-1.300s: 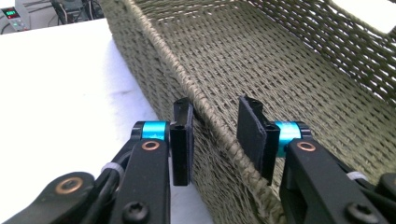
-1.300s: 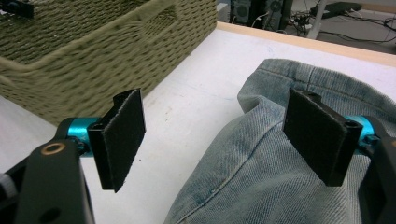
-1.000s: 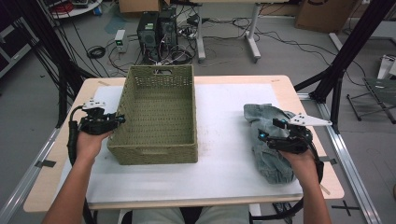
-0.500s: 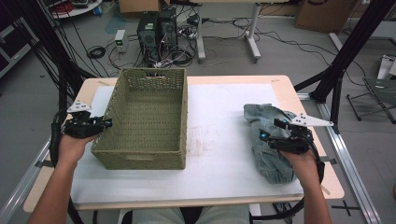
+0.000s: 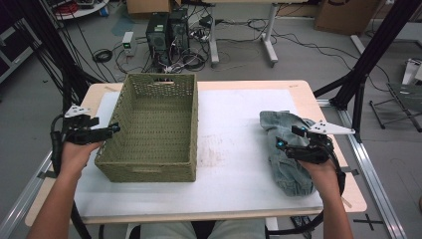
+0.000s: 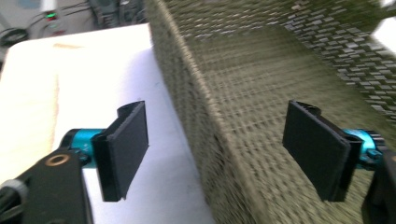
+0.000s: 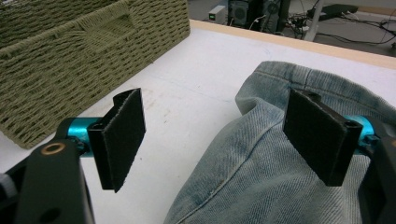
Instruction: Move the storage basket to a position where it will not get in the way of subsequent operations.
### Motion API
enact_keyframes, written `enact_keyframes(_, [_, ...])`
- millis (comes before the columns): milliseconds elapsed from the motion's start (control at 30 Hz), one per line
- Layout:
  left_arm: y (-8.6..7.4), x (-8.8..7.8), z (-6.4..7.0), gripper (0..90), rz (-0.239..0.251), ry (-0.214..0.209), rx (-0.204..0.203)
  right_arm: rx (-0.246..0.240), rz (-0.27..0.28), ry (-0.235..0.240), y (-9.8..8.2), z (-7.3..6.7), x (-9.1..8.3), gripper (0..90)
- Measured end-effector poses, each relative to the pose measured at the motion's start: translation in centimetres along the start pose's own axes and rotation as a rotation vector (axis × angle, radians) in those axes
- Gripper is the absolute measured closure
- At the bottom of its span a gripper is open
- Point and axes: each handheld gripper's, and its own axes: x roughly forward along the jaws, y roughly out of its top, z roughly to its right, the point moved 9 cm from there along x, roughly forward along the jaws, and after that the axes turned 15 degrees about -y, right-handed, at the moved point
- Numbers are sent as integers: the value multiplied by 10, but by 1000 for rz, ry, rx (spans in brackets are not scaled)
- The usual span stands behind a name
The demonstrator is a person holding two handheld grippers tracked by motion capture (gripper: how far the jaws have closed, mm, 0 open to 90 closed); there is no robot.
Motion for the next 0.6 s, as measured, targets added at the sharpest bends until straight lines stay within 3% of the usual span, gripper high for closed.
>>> enact_keyframes(200, [-6,18,-1,234,-59,20,-5,10,-3,-5,-2,3,1,215])
enact_keyframes(433, [-9,26,-6,447,-117,38,-12,10,-7,-4,-2,3,2,215])
enact_keyframes(600, [-12,31,-4,621,-183,38,37,11,-8,-4,-3,2,2,215])
